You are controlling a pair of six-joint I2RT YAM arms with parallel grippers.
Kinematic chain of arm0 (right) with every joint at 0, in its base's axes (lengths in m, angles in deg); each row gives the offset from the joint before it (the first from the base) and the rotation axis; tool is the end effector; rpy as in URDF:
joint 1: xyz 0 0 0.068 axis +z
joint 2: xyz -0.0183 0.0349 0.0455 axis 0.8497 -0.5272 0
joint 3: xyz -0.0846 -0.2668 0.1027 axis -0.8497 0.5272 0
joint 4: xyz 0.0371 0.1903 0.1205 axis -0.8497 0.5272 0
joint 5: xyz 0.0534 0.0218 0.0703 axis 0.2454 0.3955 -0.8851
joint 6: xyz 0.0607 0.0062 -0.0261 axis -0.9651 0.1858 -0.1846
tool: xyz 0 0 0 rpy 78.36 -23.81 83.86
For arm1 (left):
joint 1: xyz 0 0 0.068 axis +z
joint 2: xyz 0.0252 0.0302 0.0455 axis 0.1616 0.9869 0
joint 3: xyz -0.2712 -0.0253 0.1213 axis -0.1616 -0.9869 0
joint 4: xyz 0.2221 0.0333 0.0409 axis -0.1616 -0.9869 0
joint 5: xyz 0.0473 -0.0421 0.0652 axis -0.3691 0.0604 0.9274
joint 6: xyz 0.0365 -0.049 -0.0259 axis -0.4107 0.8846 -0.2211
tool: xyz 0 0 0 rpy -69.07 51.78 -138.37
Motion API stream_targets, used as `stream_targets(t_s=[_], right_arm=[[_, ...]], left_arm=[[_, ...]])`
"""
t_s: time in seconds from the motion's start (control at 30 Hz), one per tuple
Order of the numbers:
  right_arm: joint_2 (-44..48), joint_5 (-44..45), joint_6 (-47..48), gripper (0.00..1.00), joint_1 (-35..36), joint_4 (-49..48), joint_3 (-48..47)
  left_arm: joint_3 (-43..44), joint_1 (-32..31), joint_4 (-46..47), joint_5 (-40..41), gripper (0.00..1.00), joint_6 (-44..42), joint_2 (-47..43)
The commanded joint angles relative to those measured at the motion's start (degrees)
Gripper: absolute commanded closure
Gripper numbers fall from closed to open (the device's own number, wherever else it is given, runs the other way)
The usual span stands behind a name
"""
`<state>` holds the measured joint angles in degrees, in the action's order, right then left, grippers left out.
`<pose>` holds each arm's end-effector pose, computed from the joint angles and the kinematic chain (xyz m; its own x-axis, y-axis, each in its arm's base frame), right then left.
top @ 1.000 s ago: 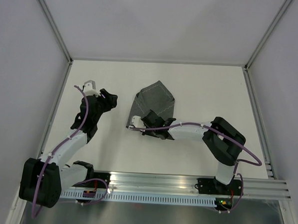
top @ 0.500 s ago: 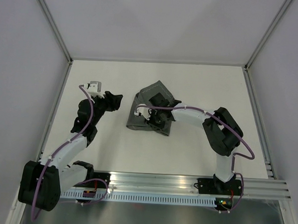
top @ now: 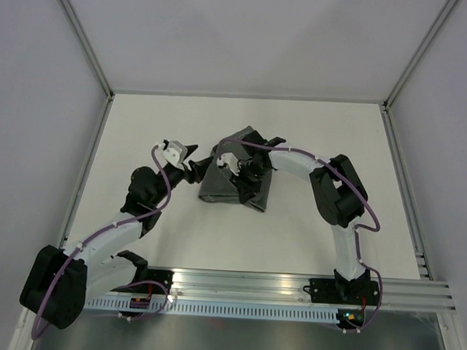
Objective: Fold the napkin, place the utensils inside, and roll it up
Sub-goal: Roll the napkin with the utensil
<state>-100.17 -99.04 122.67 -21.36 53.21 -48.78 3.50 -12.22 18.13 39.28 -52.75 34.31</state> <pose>0.3059 0.2643 0.1806 -0.3057 -0.8216 -0.4812 -0.9373 0.1708 0.3039 0.1798 -0.0852 0.3080 0.1336 -0.0818 -0.9876 0.5887 0.8083 0.0127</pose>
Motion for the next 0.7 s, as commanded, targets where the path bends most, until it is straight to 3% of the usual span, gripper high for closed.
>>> stream_targets(t_s=[0.0,0.17,0.37,0.67], right_arm=[[-5.7,-2.0,3.9,0.97,-0.9,10.1,0.5],[-9.0,-4.0,5.5,0.97,-2.1,14.5,-3.2],[-10.7,-4.1,6.3,0.98,-2.7,16.1,-4.4],[-13.1,-5.6,7.2,0.98,-3.5,18.7,-6.8]], left_arm=[[2.2,-5.7,0.8,0.8,0.34,-14.2,0.0],[0.8,-7.1,-2.1,0.4,0.34,-15.8,-2.4],[1.6,-11.0,-11.9,1.9,0.32,-22.7,-3.8],[6.3,-16.3,-23.5,0.2,0.32,-28.1,5.6]])
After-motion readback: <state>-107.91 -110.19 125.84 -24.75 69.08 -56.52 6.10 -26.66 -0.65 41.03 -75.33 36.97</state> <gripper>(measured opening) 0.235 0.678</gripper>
